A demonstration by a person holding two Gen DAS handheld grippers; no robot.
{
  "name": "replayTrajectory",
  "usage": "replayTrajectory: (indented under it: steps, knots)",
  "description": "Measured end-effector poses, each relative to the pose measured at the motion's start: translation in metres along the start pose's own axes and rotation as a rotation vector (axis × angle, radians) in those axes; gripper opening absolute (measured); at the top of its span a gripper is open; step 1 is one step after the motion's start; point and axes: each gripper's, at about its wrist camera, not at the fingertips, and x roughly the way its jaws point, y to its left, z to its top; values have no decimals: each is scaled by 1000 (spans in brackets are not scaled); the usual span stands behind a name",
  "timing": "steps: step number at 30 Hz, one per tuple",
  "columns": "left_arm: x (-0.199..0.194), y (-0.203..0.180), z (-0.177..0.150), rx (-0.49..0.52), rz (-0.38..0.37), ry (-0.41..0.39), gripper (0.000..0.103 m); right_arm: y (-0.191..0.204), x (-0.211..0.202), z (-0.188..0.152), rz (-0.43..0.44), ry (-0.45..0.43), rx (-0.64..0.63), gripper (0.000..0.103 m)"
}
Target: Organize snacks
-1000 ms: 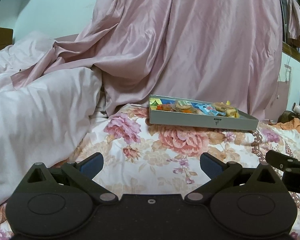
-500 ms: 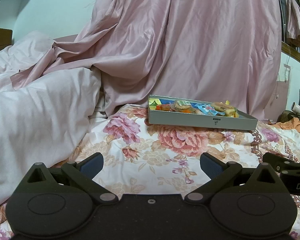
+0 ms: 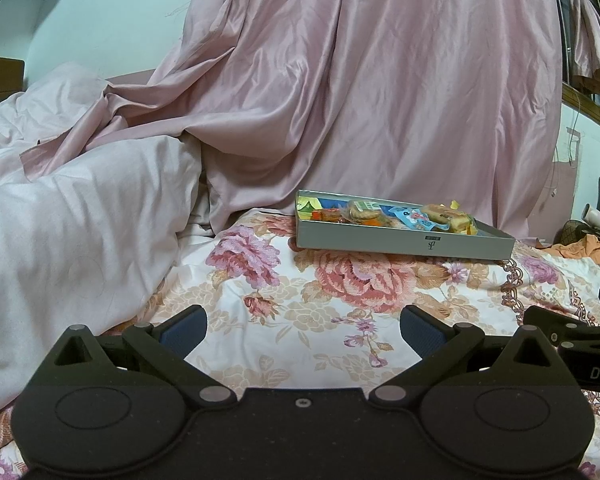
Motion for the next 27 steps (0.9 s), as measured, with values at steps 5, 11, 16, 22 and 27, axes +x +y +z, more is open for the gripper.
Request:
replayTrajectory:
  steps: [5,11,16,22,27]
  knots:
    - [0,0,0,1,0,0,102,0,0,0,0,0,0,103]
    - [0,0,0,0,0,0,102,0,0,1,1,1,0,103]
    - [0,0,0,1,-1,0,102,0,1,-2,1,4,0,103]
    - [0,0,0,-1,-8,0,102,0,1,-1,1,6,1,103]
    - [-3,-10,9,31,-25,1,102,1,1,-1,1,7,1,103]
